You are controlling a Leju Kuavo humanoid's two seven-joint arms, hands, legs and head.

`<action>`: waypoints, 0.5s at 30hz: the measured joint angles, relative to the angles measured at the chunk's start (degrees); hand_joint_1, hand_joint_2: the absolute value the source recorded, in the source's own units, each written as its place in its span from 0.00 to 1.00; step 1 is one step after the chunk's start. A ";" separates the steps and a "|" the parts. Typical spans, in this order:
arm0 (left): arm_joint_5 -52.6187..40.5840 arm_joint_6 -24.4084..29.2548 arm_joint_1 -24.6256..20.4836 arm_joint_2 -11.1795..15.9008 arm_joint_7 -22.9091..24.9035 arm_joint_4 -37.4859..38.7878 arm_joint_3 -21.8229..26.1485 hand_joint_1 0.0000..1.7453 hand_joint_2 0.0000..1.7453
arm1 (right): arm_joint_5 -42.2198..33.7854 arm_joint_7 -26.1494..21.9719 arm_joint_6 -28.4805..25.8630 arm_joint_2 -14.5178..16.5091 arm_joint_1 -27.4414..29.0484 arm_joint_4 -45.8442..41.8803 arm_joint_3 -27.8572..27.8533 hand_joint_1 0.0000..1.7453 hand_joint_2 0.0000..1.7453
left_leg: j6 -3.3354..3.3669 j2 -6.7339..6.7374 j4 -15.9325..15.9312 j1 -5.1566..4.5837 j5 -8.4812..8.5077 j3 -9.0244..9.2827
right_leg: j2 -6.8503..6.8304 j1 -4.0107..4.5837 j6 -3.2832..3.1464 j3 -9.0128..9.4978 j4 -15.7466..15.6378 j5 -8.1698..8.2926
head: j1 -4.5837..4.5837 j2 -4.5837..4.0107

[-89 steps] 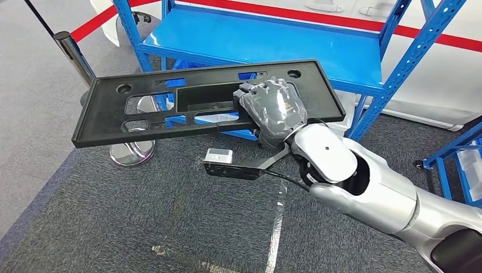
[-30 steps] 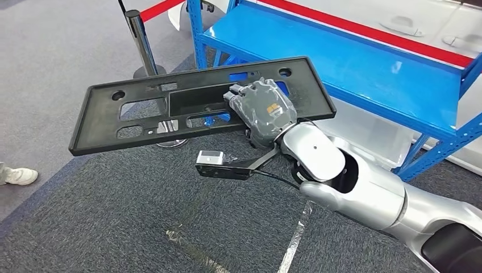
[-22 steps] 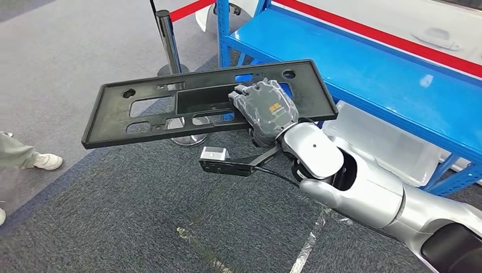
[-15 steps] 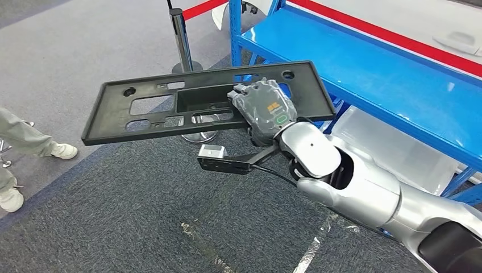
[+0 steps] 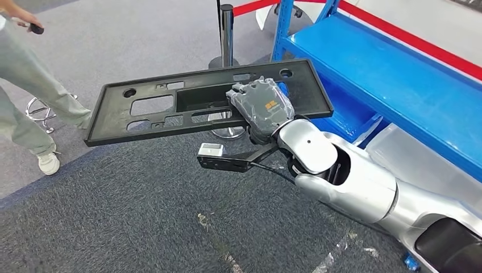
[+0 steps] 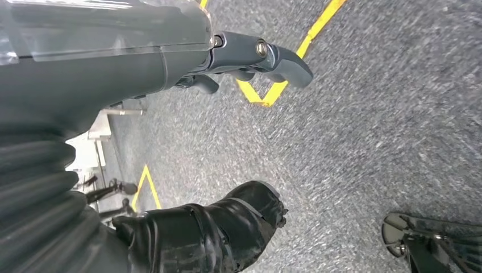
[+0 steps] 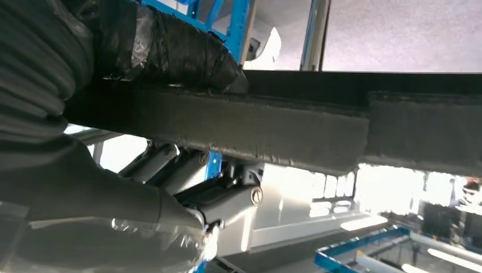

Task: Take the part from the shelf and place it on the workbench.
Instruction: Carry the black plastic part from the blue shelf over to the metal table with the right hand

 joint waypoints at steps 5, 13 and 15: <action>-0.18 -0.13 -0.19 0.01 0.14 0.00 0.00 0.00 1.00 | 0.00 0.00 -0.40 0.01 0.76 0.65 0.00 1.00 1.00 | 0.40 -2.72 -0.01 0.29 0.05 0.20 | 2.92 -0.41 0.52 -6.51 13.39 -5.07 | 0.44 0.00; -0.15 -0.17 -0.08 0.21 0.23 0.01 0.00 0.00 1.00 | 0.01 -0.12 -0.54 0.42 0.81 1.49 0.00 1.00 1.00 | -1.80 -7.42 1.97 1.00 -0.66 -1.35 | 6.08 -1.03 0.06 0.00 -0.62 1.18 | 0.45 0.00; -0.07 -0.18 0.10 0.22 0.11 0.01 0.00 0.00 1.00 | 0.02 -0.04 -0.56 0.63 0.75 1.68 -0.01 1.00 1.00 | -2.27 -5.67 3.12 0.90 -1.32 -2.09 | 4.90 -1.14 -0.60 0.17 -0.86 1.29 | 0.33 0.00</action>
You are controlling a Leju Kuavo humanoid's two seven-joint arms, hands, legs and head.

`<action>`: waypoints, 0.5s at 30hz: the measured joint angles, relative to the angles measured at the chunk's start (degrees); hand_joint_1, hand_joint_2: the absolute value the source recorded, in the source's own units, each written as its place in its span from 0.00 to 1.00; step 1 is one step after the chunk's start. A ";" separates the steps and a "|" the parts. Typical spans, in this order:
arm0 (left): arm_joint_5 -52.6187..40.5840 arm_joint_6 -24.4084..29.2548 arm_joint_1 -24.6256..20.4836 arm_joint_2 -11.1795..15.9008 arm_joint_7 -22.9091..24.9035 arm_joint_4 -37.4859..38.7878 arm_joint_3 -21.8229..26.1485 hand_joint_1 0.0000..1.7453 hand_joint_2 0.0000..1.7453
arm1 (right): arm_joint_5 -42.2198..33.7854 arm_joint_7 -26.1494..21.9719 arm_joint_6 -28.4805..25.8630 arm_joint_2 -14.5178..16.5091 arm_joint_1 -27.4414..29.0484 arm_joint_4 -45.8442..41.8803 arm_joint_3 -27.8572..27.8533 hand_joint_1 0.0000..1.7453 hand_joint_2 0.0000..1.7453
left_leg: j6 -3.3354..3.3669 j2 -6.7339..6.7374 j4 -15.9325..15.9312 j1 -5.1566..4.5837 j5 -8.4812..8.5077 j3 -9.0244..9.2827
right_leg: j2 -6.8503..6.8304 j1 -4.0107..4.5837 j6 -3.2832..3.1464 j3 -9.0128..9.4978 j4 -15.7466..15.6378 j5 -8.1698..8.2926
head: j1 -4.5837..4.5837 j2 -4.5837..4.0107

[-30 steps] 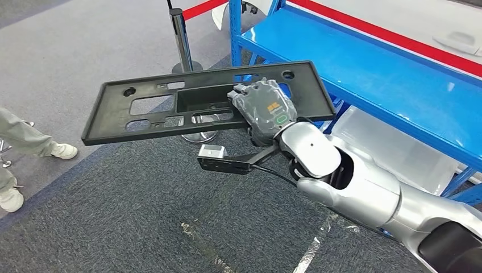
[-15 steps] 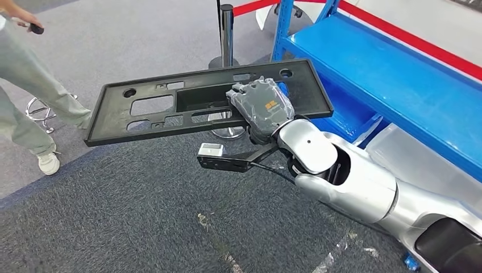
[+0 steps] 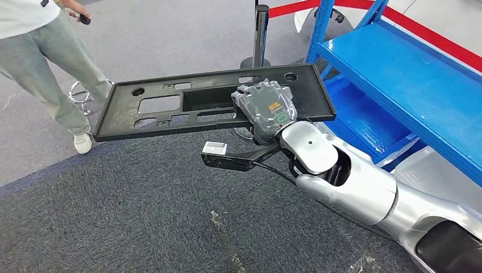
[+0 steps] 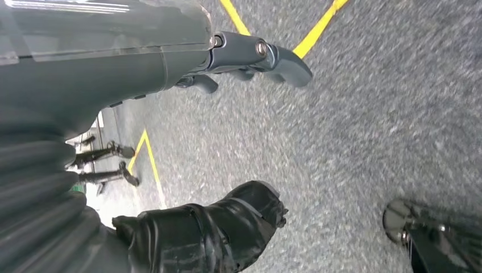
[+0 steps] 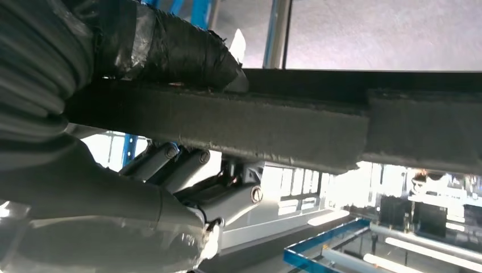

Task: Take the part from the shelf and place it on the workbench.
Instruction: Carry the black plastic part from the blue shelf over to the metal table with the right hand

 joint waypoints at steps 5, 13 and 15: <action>0.30 -0.04 -0.24 0.01 -0.30 -0.01 0.00 0.00 1.00 | 0.01 0.03 -0.07 0.29 0.00 0.40 -0.02 1.00 1.00 | -0.39 4.95 14.45 -0.32 -5.53 -7.48 | -3.21 0.45 -0.90 0.33 -0.17 -0.24 | -0.28 0.00; 0.31 0.24 -0.27 -0.03 0.26 -0.01 0.00 0.00 1.00 | -0.04 0.08 -0.45 -0.02 0.16 0.55 -0.31 1.00 1.00 | 2.38 8.67 -1.19 -2.62 1.04 0.42 | -7.76 1.54 -0.20 2.00 -0.80 -1.45 | -0.22 0.00; 0.30 0.31 -0.17 -0.18 0.47 -0.01 0.00 0.00 1.00 | -0.11 0.12 -0.44 -0.16 0.22 0.43 -0.34 1.00 1.00 | 2.75 7.47 -1.76 -2.14 1.23 0.75 | -7.31 1.51 0.40 2.12 -0.56 -2.11 | -0.17 0.00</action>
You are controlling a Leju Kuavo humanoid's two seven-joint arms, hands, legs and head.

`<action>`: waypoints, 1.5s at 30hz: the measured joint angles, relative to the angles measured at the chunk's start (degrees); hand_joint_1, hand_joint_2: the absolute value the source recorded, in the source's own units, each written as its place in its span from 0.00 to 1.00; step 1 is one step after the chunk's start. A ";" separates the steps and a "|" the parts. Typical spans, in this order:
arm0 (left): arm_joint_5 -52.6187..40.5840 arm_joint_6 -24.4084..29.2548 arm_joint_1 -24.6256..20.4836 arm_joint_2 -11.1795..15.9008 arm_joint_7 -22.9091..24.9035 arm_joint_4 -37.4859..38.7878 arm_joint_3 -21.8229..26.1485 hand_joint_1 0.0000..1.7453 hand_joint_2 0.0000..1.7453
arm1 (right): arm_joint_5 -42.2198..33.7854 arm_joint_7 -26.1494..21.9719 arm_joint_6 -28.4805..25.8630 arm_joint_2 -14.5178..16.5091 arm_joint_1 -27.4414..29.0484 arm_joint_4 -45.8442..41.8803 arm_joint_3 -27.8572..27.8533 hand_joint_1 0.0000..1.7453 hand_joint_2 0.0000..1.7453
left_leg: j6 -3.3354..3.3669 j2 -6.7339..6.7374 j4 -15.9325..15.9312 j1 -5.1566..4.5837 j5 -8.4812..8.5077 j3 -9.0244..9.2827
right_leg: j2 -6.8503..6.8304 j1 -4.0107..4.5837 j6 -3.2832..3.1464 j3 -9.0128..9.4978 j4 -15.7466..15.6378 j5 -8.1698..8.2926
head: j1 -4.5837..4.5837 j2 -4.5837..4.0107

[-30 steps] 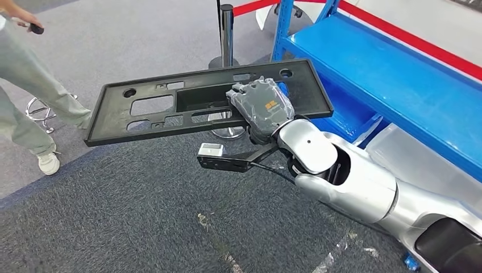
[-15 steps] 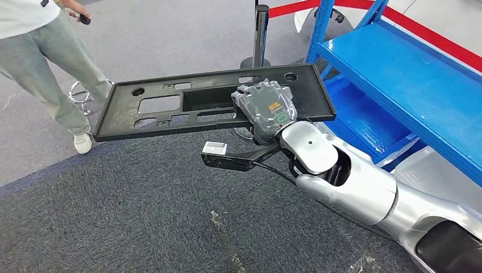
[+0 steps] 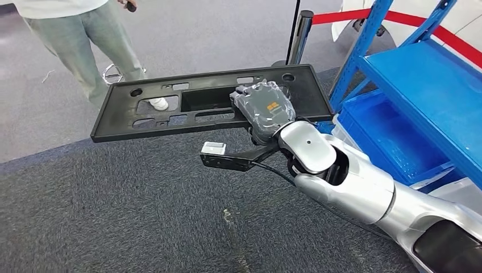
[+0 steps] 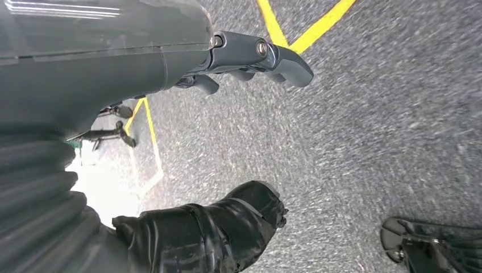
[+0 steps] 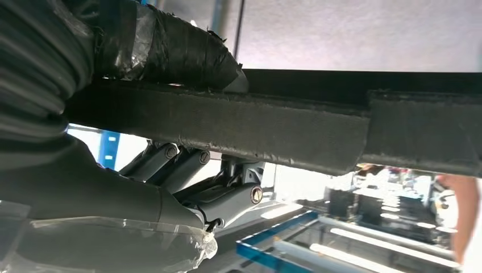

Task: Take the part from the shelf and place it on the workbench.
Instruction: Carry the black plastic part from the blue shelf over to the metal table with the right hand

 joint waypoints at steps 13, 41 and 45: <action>-0.07 0.28 -0.01 -0.69 0.06 0.00 0.00 0.00 1.00 | -0.58 -0.09 0.52 -0.60 -0.07 0.02 -0.15 1.00 1.00 | -0.29 -8.88 0.66 0.71 -0.07 -0.58 | 9.81 -0.74 -0.15 -2.40 0.50 2.15 | 0.05 0.00; 0.09 -0.06 0.24 -0.94 -0.25 0.02 0.00 0.00 1.00 | -5.79 3.60 7.38 -1.43 -13.36 5.49 0.36 1.00 1.00 | -0.69 -8.32 0.90 1.65 -0.27 -0.31 | 8.80 -2.01 1.54 -4.51 4.60 1.40 | -0.18 0.00; 0.09 0.04 0.37 -0.60 0.00 0.09 0.00 0.00 1.00 | -6.38 4.51 7.70 -1.81 -14.14 5.92 0.43 1.00 1.00 | -2.18 -11.02 1.95 2.15 -0.07 -2.00 | 11.37 -2.30 1.07 -3.54 2.33 1.41 | -0.33 0.01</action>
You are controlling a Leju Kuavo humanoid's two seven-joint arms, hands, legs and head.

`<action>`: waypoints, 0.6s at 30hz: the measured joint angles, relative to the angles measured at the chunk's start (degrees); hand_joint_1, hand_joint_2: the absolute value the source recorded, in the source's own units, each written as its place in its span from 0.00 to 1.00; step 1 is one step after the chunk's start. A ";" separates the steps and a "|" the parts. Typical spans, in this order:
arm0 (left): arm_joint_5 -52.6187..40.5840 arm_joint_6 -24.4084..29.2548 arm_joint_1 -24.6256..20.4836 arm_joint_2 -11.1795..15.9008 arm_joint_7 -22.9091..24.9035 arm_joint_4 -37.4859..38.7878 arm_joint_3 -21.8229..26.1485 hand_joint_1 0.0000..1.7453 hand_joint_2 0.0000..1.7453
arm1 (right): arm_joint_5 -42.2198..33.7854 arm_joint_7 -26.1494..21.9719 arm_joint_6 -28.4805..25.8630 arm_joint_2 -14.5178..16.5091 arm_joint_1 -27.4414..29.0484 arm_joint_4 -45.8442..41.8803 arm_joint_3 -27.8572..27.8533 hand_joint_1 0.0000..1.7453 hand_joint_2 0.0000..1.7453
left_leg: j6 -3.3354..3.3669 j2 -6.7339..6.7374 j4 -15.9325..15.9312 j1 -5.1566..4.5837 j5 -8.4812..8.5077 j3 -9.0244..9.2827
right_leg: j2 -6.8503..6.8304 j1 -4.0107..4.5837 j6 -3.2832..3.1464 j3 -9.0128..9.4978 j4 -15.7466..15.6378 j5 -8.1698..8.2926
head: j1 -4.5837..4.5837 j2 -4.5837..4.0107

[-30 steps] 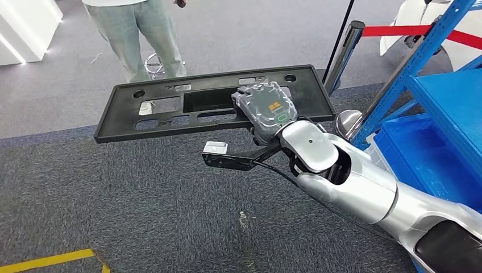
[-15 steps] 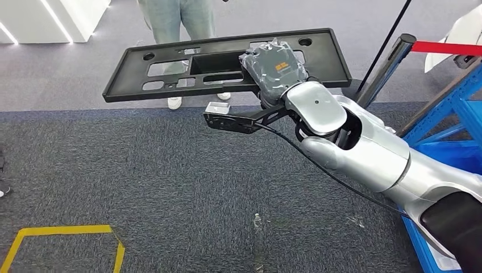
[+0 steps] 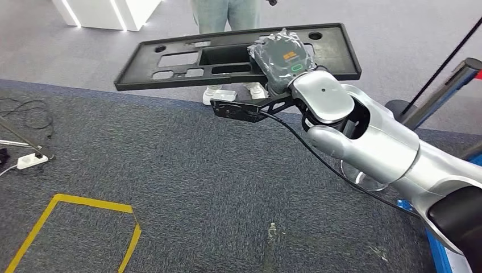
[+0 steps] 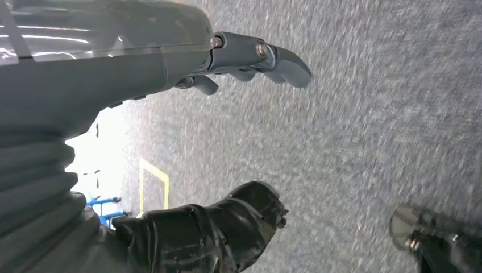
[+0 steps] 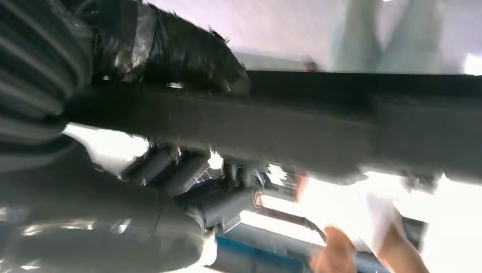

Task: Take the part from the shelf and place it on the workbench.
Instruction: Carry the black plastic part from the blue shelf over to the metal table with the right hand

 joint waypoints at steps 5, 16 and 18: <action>-0.07 0.01 0.20 -0.27 0.05 -0.02 0.00 0.00 1.00 | -0.27 0.91 0.09 -0.33 -1.02 0.22 -0.03 1.00 1.00 | -0.98 6.68 7.84 -0.19 -3.35 -4.18 | -3.95 0.29 -1.61 0.70 -0.37 0.08 | -0.99 -0.01; -0.16 0.01 -0.02 -0.53 1.10 -0.02 0.00 0.00 1.00 | -0.82 1.60 -0.12 -1.43 -0.76 0.12 0.07 1.00 1.00 | 1.93 10.95 -0.83 -2.38 0.09 0.59 | -11.88 1.98 -1.33 2.02 -1.25 -0.91 | -1.06 -0.01; -0.16 0.09 0.19 -0.67 1.33 -0.02 0.00 0.00 1.00 | -0.92 1.72 -0.15 -1.65 -0.67 0.06 0.08 1.00 1.00 | 2.23 9.78 -2.04 -2.03 0.54 1.42 | -10.88 1.87 -0.75 2.10 -0.53 -1.88 | -0.93 -0.01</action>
